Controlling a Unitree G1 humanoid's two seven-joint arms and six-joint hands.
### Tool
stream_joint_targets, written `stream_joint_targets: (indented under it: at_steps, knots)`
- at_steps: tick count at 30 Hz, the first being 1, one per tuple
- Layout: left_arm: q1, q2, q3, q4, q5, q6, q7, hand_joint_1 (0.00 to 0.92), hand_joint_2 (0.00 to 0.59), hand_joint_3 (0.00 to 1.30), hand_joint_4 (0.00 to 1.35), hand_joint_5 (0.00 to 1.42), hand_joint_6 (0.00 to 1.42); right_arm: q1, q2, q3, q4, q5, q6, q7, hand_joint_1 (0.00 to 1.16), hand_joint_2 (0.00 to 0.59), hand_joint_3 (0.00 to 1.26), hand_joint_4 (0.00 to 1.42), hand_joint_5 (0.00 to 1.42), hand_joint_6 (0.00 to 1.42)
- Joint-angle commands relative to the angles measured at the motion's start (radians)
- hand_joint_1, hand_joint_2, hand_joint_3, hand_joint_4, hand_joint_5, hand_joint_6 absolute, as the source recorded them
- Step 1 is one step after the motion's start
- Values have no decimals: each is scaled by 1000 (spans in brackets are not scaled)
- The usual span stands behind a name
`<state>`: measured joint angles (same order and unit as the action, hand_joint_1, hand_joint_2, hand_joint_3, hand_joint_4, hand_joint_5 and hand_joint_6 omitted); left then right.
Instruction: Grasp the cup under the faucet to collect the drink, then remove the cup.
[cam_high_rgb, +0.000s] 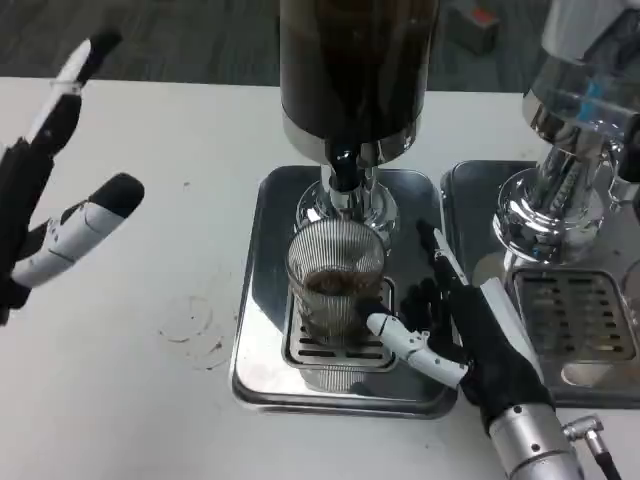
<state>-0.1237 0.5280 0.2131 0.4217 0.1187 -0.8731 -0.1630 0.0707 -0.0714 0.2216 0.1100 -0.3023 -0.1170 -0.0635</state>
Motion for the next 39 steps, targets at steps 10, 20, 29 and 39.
stream_joint_targets:
  at_steps: [10,20,29,39]
  knots:
    - [49,8,-106,202,221,-16,124,0,133,26,0,0,0,8,8,15,-29,4,-26,6,582,233,0,0,0,17]
    - [47,14,-185,317,260,-39,172,0,152,34,0,0,0,35,14,22,-71,-4,-27,-12,584,233,0,0,0,17]
    - [42,19,-216,340,249,-46,181,0,152,39,0,0,0,56,11,24,-102,-21,-24,-13,586,232,0,0,0,17]
    - [35,28,-231,350,229,-50,169,0,153,73,0,0,0,35,14,48,-78,-30,-28,-4,646,195,0,0,0,0]
